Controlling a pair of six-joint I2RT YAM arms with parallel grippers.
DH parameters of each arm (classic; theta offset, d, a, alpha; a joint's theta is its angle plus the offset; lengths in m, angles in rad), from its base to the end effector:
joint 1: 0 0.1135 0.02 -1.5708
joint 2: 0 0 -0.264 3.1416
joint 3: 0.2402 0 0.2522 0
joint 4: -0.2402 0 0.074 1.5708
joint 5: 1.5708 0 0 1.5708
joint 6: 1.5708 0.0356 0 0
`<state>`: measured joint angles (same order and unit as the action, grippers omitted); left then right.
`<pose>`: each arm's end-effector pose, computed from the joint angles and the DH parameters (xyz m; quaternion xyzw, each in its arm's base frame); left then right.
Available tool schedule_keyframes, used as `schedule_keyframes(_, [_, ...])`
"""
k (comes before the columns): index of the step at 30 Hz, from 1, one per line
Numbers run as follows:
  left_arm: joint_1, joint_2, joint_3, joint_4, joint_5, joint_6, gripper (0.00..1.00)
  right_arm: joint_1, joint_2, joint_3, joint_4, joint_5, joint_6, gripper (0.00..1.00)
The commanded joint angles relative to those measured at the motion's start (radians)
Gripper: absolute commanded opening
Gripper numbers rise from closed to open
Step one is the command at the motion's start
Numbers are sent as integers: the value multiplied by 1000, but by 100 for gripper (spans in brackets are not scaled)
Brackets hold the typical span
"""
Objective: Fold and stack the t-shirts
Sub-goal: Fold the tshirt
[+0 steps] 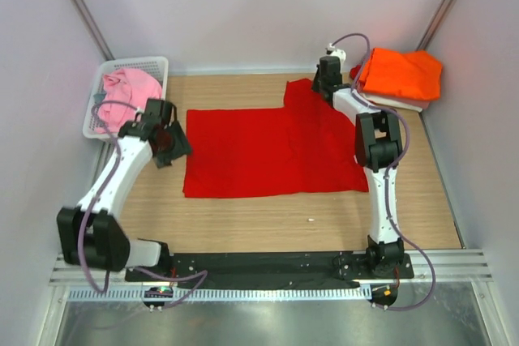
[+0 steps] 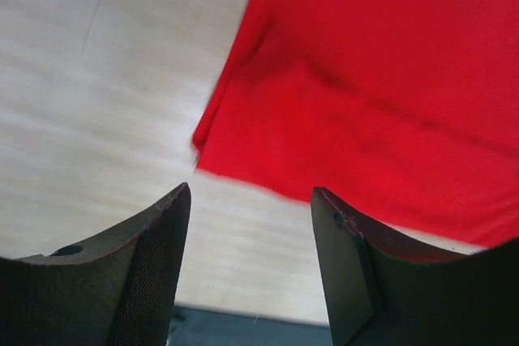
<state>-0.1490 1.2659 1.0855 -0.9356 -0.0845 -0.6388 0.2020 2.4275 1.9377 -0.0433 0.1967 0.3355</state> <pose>0.2384 -0.0327 0.2821 -0.2452 0.9420 -0.0485 0.2238 0.5477 0.1051 0.1688 0.1062 0.8590 0.0488 0.4984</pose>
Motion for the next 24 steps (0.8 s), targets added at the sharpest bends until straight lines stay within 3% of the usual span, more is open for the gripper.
schedule_keyframes(1, [5,187,154,197,-55,-62,63,10,-183,-106,227,14,25,1])
schedule_keyframes(6, [5,475,405,294,-203,-44,62,16,-264,-207,289,-23,27,2])
schedule_keyframes(11, [9,822,681,261,-247,-18,60,17,-278,-220,296,-42,30,2])
schedule_keyframes(16, [15,967,847,241,-274,1,59,16,-286,-229,299,-62,36,1])
schedule_keyframes(24, [34,1081,970,268,-264,-16,58,17,-288,-235,299,-92,53,2])
